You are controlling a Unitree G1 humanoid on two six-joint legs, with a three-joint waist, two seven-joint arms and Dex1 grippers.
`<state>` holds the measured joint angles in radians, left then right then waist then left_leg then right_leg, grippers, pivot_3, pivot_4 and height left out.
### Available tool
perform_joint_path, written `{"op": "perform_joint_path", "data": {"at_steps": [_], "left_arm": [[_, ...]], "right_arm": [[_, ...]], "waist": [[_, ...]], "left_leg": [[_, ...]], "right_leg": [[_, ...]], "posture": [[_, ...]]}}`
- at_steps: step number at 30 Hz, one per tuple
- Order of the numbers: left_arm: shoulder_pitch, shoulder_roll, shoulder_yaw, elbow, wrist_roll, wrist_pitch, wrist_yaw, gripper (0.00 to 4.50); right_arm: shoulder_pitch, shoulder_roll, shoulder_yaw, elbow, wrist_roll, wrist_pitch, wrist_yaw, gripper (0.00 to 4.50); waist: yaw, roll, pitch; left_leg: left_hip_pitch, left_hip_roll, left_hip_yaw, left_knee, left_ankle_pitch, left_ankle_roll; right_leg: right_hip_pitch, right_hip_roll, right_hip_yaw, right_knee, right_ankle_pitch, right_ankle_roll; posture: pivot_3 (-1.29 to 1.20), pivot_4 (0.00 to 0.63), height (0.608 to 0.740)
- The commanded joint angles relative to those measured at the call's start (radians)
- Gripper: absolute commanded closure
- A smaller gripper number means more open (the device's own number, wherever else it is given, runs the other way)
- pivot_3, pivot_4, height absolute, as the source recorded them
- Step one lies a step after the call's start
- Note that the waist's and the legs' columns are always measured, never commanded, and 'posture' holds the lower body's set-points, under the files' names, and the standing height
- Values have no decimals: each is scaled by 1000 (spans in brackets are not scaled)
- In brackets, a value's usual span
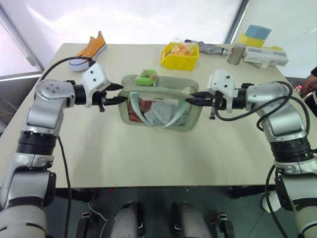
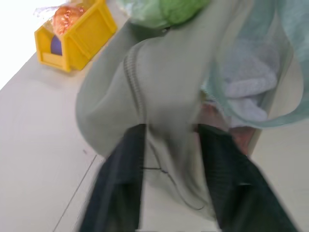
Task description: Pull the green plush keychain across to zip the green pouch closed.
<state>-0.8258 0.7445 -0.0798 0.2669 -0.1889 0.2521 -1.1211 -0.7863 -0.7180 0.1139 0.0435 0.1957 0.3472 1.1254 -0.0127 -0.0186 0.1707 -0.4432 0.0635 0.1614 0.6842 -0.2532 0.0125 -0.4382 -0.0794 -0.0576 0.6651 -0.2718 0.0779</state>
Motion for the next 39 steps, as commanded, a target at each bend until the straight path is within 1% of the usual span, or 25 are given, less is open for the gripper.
{"op": "perform_joint_path", "data": {"at_steps": [1,5,8,10,11,12,13,14,16,17,18,20,22,24,26,28,32,36,37,39], "left_arm": [[-4,4,39,-46,-31,17,-3,4440],[1,9,26,-49,-18,27,8,4440],[14,11,29,-78,-36,51,-1,4500],[24,13,31,-95,-39,61,-1,4500],[29,14,32,-104,-40,65,0,4500],[32,15,34,-109,-40,69,1,4500],[36,15,36,-117,-40,75,2,4500],[40,15,37,-130,-42,85,3,4500],[42,15,37,-145,-41,97,6,4500],[42,14,36,-147,-40,99,7,4500],[41,12,35,-147,-39,101,10,4500],[41,6,38,-149,-37,102,21,4500],[43,0,39,-150,-36,103,27,4500],[51,-1,35,-155,-31,99,30,4500],[53,1,37,-159,-32,102,31,4500],[55,4,42,-163,-35,107,33,4500],[70,11,50,-176,-40,112,41,4500],[80,10,51,-189,-42,118,49,4500],[80,10,51,-188,-42,118,50,4500],[75,9,50,-182,-41,115,53,4500]], "right_arm": [[-34,-2,-7,-14,-3,-12,-3,4500],[-37,-5,-9,-21,0,4,1,4500],[-57,-30,-11,-9,-8,6,22,3282],[-93,-39,-14,-3,-16,14,22,2285],[-116,-38,-17,0,-16,22,20,1872],[-139,-36,-17,5,-15,29,20,1225],[-166,-27,-18,6,-8,47,16,745],[-206,8,-26,-2,24,110,-7,745],[-304,132,-50,6,89,291,-120,745],[-352,200,-72,43,108,378,-192,745],[-387,255,-95,79,120,435,-249,745],[-431,321,-111,166,126,471,-301,745],[-458,347,-100,253,98,443,-338,745],[-503,374,-90,383,66,412,-386,745],[-528,391,-63,463,47,389,-384,745],[-533,396,-30,489,38,393,-344,745],[-521,394,18,522,-7,365,-327,745],[-519,400,15,519,-3,368,-303,745],[-517,400,14,512,1,369,-295,971],[-515,401,9,502,6,368,-283,1634]], "waist": [[0,0,0],[0,0,0],[0,0,0],[0,0,0],[-1,0,0],[-1,0,0],[-1,0,0],[-1,0,0],[-2,0,0],[-13,2,-1],[-15,2,-1],[-10,2,-1],[0,2,-1],[4,2,-1],[2,1,-2],[-1,2,-2],[-6,2,-1],[-6,2,-1],[-6,2,-1],[-6,2,-1]], "left_leg": [[0,0,0,0,0,0],[0,0,0,0,0,0],[0,0,0,0,0,0],[0,0,0,0,0,0],[0,0,0,0,0,0],[0,0,0,0,0,0],[0,0,0,0,0,0],[0,0,0,0,0,0],[0,0,0,0,0,0],[0,0,0,0,0,0],[1,1,1,0,0,0],[0,1,0,-1,1,-1],[0,1,1,-1,1,-1],[-1,0,1,-1,0,-1],[-1,0,1,0,0,1],[-1,0,1,0,-1,1],[-1,-1,1,-1,0,1],[0,0,1,-1,0,0],[0,0,0,-1,0,0],[-1,0,0,-1,0,0]], "right_leg": [[0,0,0,0,0,0],[0,0,0,0,0,0],[0,0,0,0,0,0],[0,0,0,0,0,0],[0,0,0,0,0,0],[0,0,0,0,0,0],[0,0,0,0,0,0],[0,0,0,0,0,0],[0,0,0,0,0,0],[0,0,0,0,0,0],[-1,0,1,2,0,0],[-3,0,0,5,0,0],[-2,0,-1,4,0,0],[0,-1,-1,1,0,0],[1,-2,-1,0,0,0],[1,-2,-1,0,0,0],[-1,-1,-1,1,0,0],[0,-1,-1,2,0,0],[0,-1,-1,2,0,0],[0,-1,-1,1,0,0]], "posture": [[0,150,740],[0,150,740],[0,150,740],[0,150,740],[0,150,740],[0,150,740],[0,150,740],[0,150,740],[0,150,740],[0,150,740],[0,150,740],[0,150,740],[0,150,740],[0,150,740],[0,150,740],[0,150,740],[0,150,740],[0,150,740],[0,150,740],[0,150,740]]}}
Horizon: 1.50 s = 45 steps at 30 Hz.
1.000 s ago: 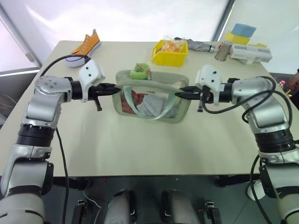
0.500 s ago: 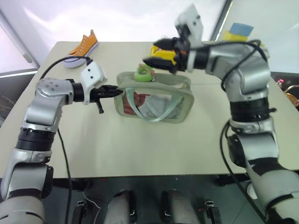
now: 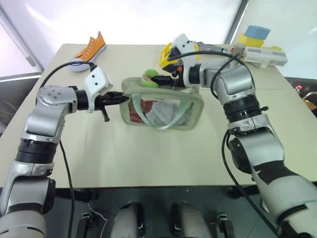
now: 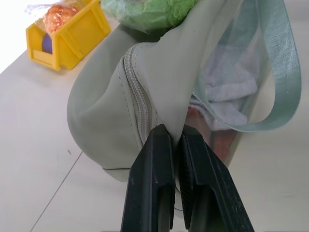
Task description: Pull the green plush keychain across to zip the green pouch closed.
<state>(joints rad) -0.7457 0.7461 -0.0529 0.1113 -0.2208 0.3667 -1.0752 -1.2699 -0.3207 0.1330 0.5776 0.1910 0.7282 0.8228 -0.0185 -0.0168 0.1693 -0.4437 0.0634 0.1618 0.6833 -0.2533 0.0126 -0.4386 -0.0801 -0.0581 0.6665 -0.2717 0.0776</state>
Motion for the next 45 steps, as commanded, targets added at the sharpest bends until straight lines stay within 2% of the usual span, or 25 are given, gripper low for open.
{"op": "perform_joint_path", "data": {"at_steps": [1,4,5,6,10,15,20,25,29,35,39,45], "left_arm": [[-8,7,23,-22,-9,-1,8,4500],[-14,6,20,-16,-7,-5,7,4500],[-15,6,20,-15,-7,-6,7,4500],[-16,5,19,-14,-7,-7,7,4500],[-19,4,18,-12,-6,-10,7,4500],[-3,13,29,-26,-13,5,12,4500],[39,20,43,-66,-27,37,31,4500],[55,13,42,-79,-31,50,49,4500],[39,0,27,-68,-24,42,50,4500],[31,-3,16,-66,-21,37,41,4500],[34,0,19,-70,-20,37,41,4500],[37,-3,18,-66,-12,34,53,4500]], "right_arm": [[-31,4,-12,-35,12,-13,23,2093],[-26,2,-20,-55,21,-10,40,3492],[-23,1,-22,-65,26,-8,46,4079],[-20,-1,-24,-73,28,-5,48,4446],[-28,-30,-70,-136,50,48,17,4446],[-27,-161,-135,-232,15,70,-64,4446],[92,-354,-99,-349,-107,-9,-117,4446],[232,-460,-81,-446,-204,-100,-179,4446],[410,-426,-113,-467,-224,-138,-272,4446],[599,-273,-142,-471,-181,-131,-371,4446],[647,-202,-110,-495,-171,-110,-373,4446],[672,-184,-45,-526,-166,-92,-304,4446]], "waist": [[0,0,0],[0,0,0],[0,0,0],[0,0,0],[1,0,0],[7,0,0],[3,0,0],[-1,1,0],[2,0,0],[1,0,0],[1,0,0],[2,0,0]], "left_leg": [[0,0,0,0,0,0],[0,0,0,0,0,0],[0,0,0,0,0,0],[0,0,0,0,0,0],[0,0,0,0,0,0],[-1,0,0,0,0,0],[0,0,0,0,0,0],[0,0,0,-1,0,0],[0,1,1,0,0,0],[1,0,1,0,0,-1],[1,0,1,0,0,-1],[1,0,0,0,0,-1]], "right_leg": [[0,0,0,0,0,0],[0,0,0,0,0,0],[0,0,0,0,0,0],[0,0,0,0,0,0],[0,0,0,0,0,0],[0,-1,0,0,0,0],[-1,0,0,-1,0,0],[-1,0,1,-1,0,0],[-1,0,1,-1,0,0],[0,0,1,-1,0,0],[0,1,1,-1,0,0],[0,1,1,-1,0,0]], "posture": [[0,150,740],[0,150,740],[0,150,740],[0,150,740],[0,150,740],[0,150,740],[0,150,740],[0,150,740],[0,150,740],[0,150,740],[0,150,740],[0,150,740]]}}
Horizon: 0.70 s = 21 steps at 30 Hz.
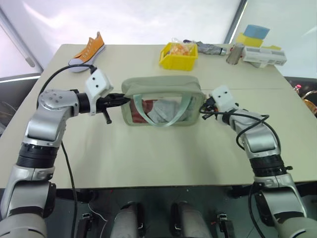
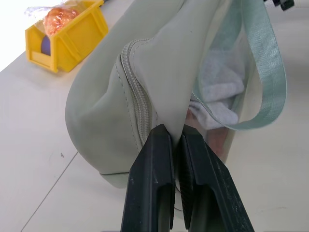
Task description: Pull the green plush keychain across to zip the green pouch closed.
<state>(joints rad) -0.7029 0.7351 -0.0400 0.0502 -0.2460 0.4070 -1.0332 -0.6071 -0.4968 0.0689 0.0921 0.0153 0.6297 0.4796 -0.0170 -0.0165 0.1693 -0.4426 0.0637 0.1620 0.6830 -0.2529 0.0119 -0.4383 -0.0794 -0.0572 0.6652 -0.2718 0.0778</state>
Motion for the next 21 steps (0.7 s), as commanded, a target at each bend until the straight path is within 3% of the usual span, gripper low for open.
{"op": "perform_joint_path", "data": {"at_steps": [1,3,4,7,10,11,12,13,17,21], "left_arm": [[-6,8,5,-4,16,-9,14,4500],[-7,10,7,4,22,-17,16,4500],[-10,11,11,11,24,-27,18,4140],[-31,30,41,24,-13,1,-16,2929],[-57,64,71,50,-47,37,-46,1323],[-69,77,86,61,-63,57,-57,777],[-84,90,100,73,-78,80,-63,269],[-93,98,109,81,-88,95,-66,54],[-121,138,130,102,-118,180,-78,54],[-134,137,152,106,-145,219,-59,54]], "right_arm": [[6,-13,19,-46,15,10,54,4446],[-16,-33,-4,-56,39,22,94,3784],[-34,-51,-21,-53,53,23,116,3453],[-125,-170,-82,-21,107,22,241,1955],[-181,-281,-102,-31,187,58,390,343],[-196,-319,-106,-46,220,78,448,0],[-208,-356,-109,-60,255,98,510,0],[-215,-380,-110,-69,277,110,547,0],[-251,-425,-137,-144,422,261,640,0],[-261,-414,-146,-185,463,299,609,0]], "waist": [[0,0,0],[0,0,0],[0,0,0],[0,1,1],[2,1,1],[3,1,1],[3,1,1],[3,1,1],[0,0,0],[3,0,1]], "left_leg": [[0,0,0,0,0,0],[0,0,0,0,0,0],[0,0,0,0,0,0],[0,0,0,0,0,0],[-1,0,0,0,0,0],[-1,0,0,-1,0,0],[-1,0,-1,-1,0,0],[-1,0,-1,-1,0,0],[1,0,-1,0,-1,1],[0,1,-1,0,-1,1]], "right_leg": [[0,0,0,0,0,0],[0,0,0,0,0,0],[0,0,0,0,0,0],[0,0,0,0,0,0],[-1,0,0,0,0,0],[-1,0,0,0,0,0],[-1,0,0,0,0,0],[-1,0,0,0,0,0],[2,0,0,-1,0,0],[0,0,0,0,0,0]], "posture": [[0,150,740],[0,150,740],[0,150,740],[0,150,740],[0,150,740],[0,150,740],[0,150,740],[0,150,740],[0,150,740],[0,150,740]]}}
